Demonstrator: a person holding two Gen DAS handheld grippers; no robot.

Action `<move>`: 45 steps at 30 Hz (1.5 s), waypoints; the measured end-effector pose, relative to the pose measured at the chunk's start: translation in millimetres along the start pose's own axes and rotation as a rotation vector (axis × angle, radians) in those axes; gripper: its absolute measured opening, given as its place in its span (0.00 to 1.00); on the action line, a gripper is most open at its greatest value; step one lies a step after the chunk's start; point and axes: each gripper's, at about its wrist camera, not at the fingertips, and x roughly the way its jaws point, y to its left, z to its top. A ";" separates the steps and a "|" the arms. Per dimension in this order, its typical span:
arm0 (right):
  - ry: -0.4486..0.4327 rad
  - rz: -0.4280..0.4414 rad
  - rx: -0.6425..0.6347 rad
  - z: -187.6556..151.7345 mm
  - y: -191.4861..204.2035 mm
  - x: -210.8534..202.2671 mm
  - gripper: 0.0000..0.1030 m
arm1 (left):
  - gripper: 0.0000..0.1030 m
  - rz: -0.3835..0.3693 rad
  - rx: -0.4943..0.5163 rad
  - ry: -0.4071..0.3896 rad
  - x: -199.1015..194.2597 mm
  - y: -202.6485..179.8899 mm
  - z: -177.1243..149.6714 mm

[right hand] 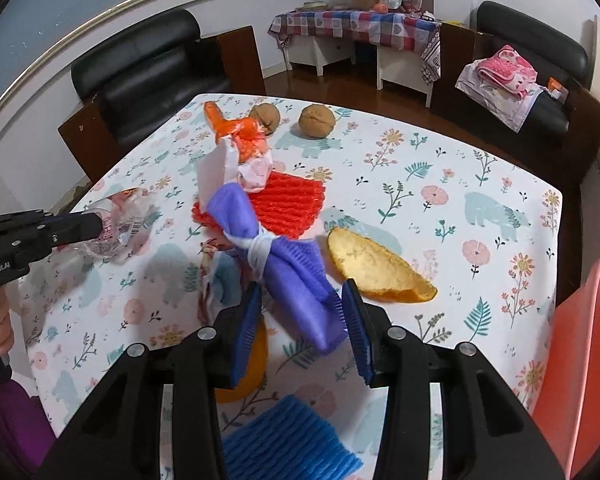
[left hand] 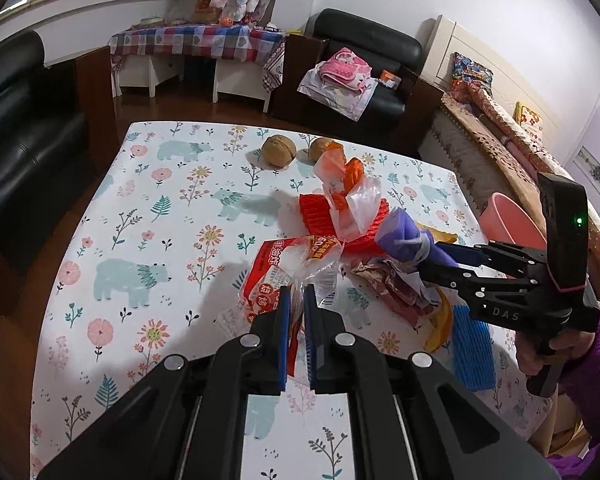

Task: Collect trash
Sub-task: 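Carry the snack wrapper and purple cloth with both tools toward the bucket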

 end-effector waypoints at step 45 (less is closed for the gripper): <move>-0.307 -0.177 0.460 -90.2 -57.3 -151.8 0.28 | 0.06 -0.213 0.231 -0.096 -26.6 -157.9 31.7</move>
